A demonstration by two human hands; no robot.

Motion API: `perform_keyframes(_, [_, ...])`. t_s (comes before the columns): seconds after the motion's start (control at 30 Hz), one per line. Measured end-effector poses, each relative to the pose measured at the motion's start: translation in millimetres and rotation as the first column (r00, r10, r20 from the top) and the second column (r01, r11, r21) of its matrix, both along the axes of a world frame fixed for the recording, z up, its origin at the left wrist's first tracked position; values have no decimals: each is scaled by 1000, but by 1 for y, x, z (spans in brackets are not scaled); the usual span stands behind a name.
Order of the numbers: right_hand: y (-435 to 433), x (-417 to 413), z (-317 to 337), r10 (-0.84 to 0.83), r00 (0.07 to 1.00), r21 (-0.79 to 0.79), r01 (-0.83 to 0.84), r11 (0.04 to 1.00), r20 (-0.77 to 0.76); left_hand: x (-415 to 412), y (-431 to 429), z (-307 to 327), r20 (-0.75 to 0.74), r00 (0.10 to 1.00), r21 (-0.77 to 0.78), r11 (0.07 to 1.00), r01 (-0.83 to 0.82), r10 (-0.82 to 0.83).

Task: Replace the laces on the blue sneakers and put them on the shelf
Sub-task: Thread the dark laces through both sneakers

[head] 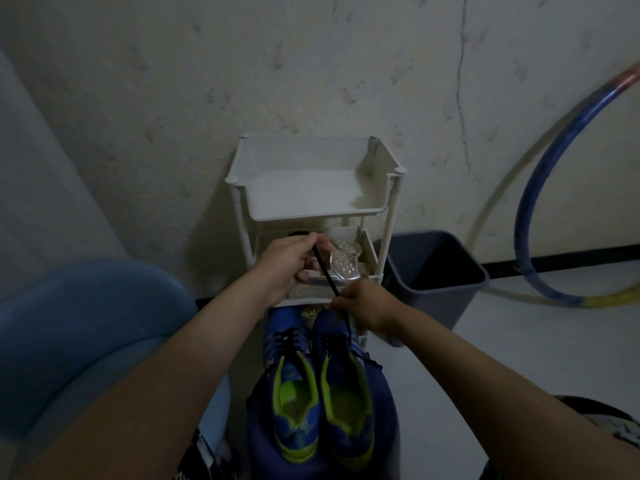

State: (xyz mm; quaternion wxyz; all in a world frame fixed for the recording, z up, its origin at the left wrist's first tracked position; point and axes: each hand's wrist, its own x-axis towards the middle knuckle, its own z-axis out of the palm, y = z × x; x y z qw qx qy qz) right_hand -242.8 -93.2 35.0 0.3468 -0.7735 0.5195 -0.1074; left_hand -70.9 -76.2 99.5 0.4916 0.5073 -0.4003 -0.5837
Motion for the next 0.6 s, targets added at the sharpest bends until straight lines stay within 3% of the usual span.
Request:
perform_keyframes(0.13, [-4,-6,-3,-22,992,8,23,1000,-125,13,5,10,-44,996,-42,996,-83,82])
perform_keyframes(0.27, [0,-7,-4,-32,974,27,39,999,-225,18,10,13,51,993,-91,990,-105,110])
perform_keyframes(0.33, [6,-2,6,-4,994,49,9,999,-110,15,15,14,91,993,-95,993,-63,72])
perform_keyframes(0.43, [17,10,32,-10,977,91,-9,996,211,8,22,22,111,994,-122,993,-2,16])
perform_keyframes(0.6, [26,17,58,19,898,115,-77,990,439,17,22,37,1,986,-154,974,-163,165])
